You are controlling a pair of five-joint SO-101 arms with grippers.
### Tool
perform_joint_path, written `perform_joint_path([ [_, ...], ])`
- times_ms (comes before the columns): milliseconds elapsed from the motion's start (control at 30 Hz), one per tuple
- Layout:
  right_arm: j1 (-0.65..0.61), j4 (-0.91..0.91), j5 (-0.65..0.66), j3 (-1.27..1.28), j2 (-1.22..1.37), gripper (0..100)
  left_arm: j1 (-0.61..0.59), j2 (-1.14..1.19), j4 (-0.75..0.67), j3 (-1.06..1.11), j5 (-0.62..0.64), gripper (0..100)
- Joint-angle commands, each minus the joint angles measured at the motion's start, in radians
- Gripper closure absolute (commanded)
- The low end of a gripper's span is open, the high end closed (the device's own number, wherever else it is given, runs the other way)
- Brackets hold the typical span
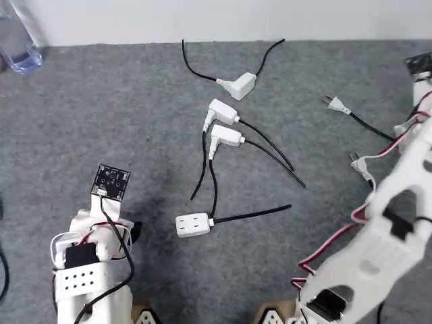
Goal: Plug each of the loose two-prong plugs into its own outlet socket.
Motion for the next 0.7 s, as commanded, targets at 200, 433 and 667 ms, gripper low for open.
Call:
perform_joint_path([
  [200,0.001,0.059,0.158,-0.723,0.545,83.0,0.002,-0.014,-0.037,-0.004,-0.011,72],
  [433,0.004,0.054,0.199,-0.957,0.809,83.1,0.011,-0.014,-0.038,-0.004,-0.011,72],
  [667,0.005,0.031,0.241,-1.025,0.905,83.3,0.029,-0.014,-0.035,-0.002,-0.011,72],
])
